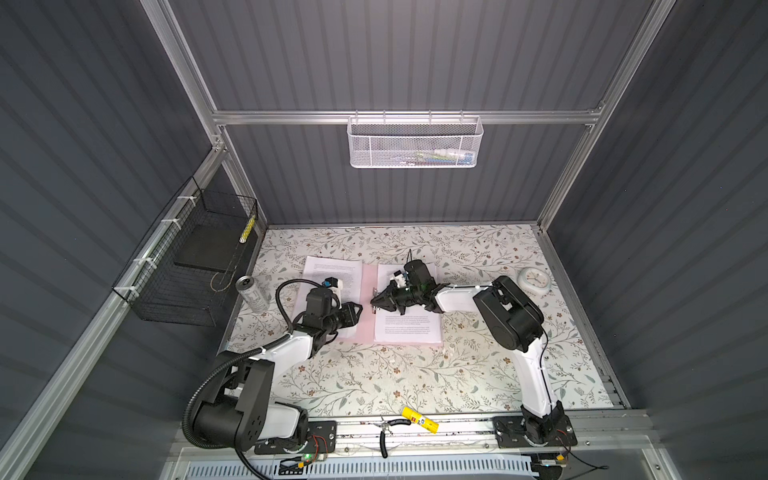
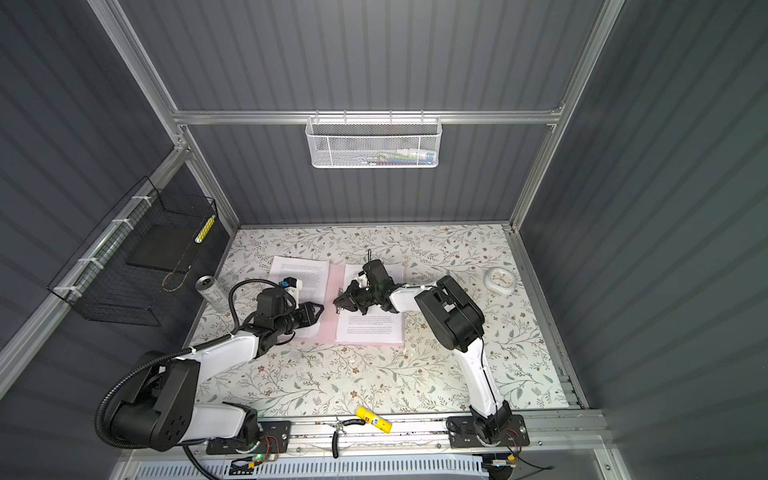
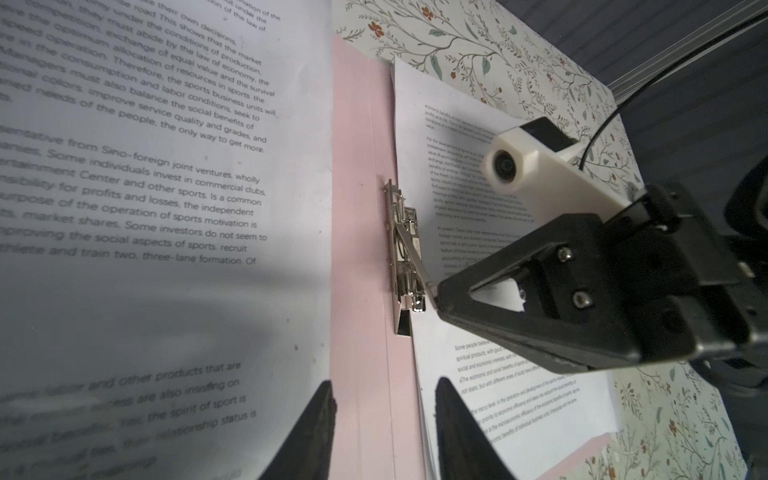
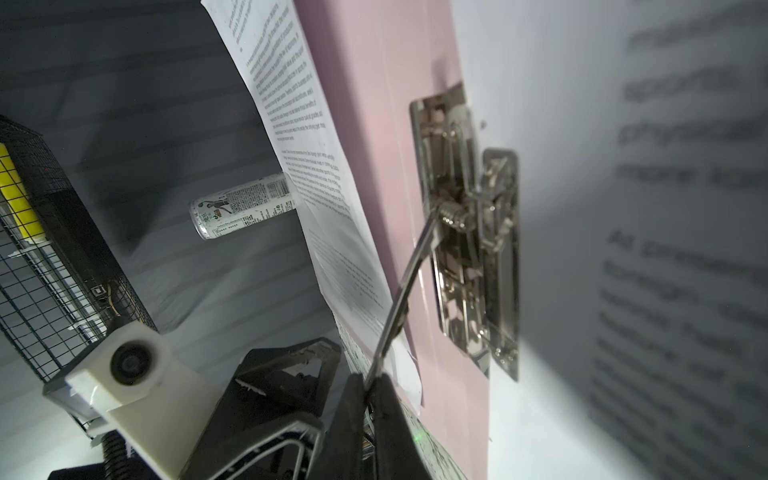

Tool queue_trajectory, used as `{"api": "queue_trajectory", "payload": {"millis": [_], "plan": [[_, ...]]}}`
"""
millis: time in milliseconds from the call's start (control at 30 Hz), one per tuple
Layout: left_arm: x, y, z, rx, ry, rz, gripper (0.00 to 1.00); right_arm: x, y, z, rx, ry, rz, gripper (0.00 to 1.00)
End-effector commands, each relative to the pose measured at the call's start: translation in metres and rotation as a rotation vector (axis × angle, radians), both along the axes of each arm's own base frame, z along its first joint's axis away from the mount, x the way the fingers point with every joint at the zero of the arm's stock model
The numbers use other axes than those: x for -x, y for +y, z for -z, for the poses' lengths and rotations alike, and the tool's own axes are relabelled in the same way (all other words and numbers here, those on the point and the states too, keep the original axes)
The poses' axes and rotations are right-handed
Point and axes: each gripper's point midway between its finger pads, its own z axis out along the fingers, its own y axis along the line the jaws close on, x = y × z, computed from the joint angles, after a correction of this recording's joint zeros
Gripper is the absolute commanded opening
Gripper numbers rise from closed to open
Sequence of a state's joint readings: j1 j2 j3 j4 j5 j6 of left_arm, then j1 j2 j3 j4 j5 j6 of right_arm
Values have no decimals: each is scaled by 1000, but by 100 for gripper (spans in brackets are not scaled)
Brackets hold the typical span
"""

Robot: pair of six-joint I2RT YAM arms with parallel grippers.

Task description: Put the files into the folder

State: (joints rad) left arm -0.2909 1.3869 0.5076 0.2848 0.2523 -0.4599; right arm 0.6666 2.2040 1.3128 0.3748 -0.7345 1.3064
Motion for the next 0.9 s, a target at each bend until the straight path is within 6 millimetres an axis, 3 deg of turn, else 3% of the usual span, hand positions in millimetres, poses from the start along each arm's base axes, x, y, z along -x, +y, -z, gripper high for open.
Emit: {"api": "queue_trajectory", "payload": {"millis": [0, 400, 667, 867], "plan": [[-1, 5, 10, -27, 3, -6, 41, -1, -2, -1, -10, -9, 4, 10], [-6, 5, 14, -34, 4, -6, 41, -8, -26, -2, 19, -22, -6, 9], [-6, 3, 32, -23, 44, -15, 38, -7, -32, 5, 38, -13, -25, 8], [-7, 9, 48, -42, 94, -55, 30, -2, -42, 17, 84, 9, -53, 5]]}}
